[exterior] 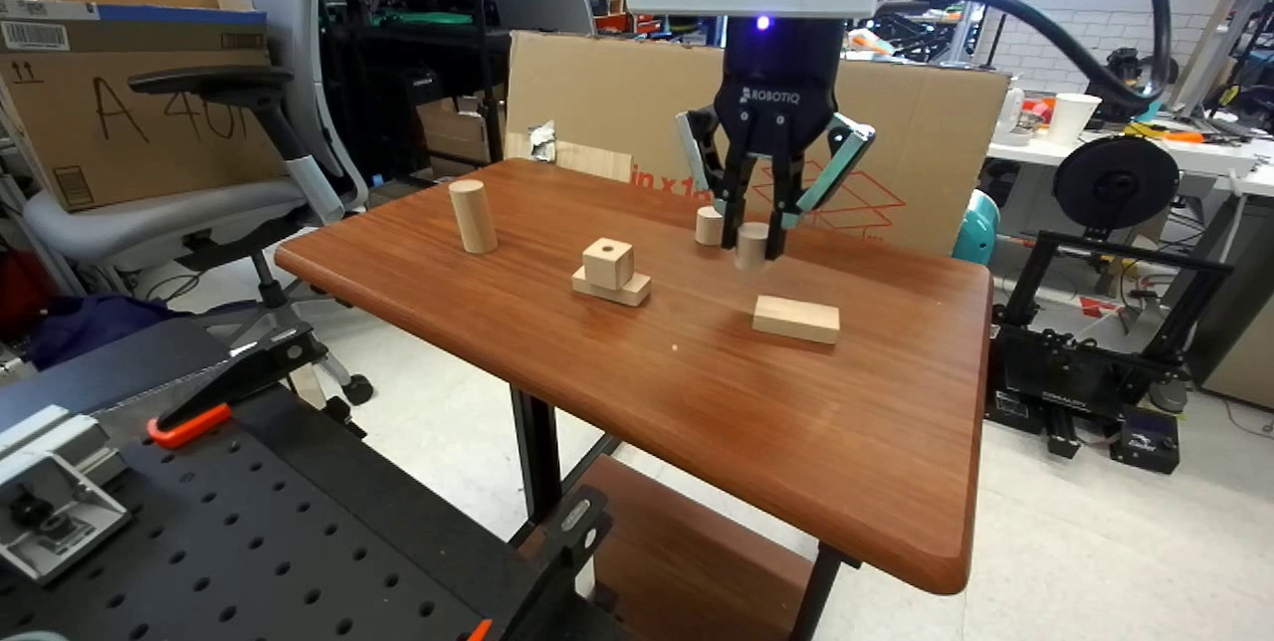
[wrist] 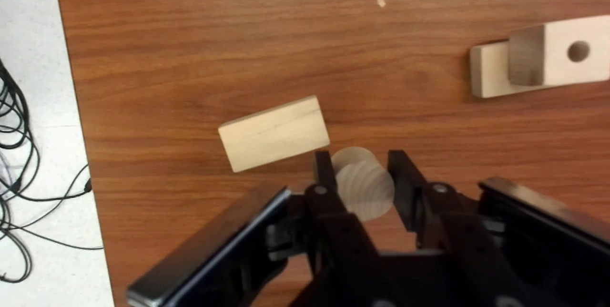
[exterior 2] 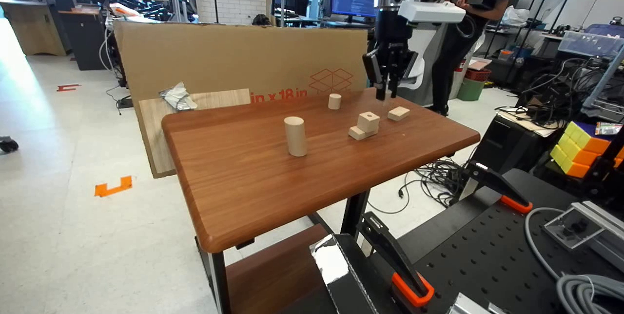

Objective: Stack the small cylinder on top of the cube square

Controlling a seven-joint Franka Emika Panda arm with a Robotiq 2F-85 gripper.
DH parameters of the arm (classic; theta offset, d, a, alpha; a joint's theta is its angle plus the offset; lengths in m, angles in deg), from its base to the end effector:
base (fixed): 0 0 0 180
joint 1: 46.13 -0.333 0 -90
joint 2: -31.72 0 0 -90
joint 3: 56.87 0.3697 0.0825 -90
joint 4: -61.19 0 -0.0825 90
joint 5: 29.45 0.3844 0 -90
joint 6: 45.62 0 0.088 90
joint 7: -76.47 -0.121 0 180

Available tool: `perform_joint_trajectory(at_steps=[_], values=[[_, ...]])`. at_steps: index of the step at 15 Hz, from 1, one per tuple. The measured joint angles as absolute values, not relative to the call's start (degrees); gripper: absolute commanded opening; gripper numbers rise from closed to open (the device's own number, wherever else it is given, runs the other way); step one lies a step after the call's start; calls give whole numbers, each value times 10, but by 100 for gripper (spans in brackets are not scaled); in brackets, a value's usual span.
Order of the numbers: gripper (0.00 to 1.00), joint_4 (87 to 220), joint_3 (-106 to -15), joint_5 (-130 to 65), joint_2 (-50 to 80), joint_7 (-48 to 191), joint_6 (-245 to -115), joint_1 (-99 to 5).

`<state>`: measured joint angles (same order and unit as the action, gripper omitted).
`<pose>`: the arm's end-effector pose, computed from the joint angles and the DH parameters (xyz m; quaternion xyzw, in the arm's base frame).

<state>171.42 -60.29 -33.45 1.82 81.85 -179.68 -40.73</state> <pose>0.6329 -0.0976 0.2412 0.9979 -0.0012 -0.0571 0.0320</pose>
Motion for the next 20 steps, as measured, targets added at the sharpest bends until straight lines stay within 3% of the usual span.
perform_joint_trajectory(at_steps=[20], values=[[8, 1812, -574, -335, 110, 772, -1797, -456]])
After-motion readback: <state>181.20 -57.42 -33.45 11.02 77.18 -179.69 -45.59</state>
